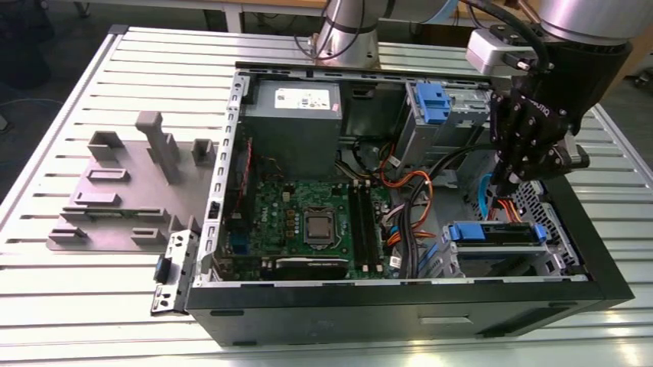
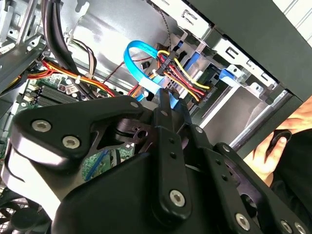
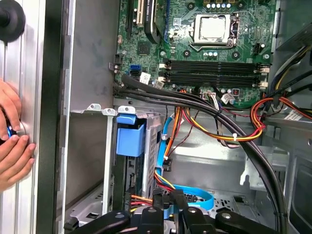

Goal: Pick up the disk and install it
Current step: 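Insert the second disk wire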

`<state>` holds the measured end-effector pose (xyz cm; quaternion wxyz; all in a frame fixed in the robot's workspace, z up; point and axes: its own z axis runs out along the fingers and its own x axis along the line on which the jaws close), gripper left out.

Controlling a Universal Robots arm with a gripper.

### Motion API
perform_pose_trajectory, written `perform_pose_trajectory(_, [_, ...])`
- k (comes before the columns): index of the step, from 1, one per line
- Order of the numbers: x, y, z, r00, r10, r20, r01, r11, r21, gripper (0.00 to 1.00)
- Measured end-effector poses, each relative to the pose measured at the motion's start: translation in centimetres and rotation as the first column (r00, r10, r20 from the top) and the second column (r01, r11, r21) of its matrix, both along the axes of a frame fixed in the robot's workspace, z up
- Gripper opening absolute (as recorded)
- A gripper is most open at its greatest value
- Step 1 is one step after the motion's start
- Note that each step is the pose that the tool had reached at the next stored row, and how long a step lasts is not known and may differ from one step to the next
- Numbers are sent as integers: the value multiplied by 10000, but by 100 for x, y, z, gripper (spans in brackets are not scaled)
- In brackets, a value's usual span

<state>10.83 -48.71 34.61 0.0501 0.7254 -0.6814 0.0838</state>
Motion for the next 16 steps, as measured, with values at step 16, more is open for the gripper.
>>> perform_pose_trajectory(16, [-77, -98, -17, 10000, 4, 17, -4, 10000, 21, 16])
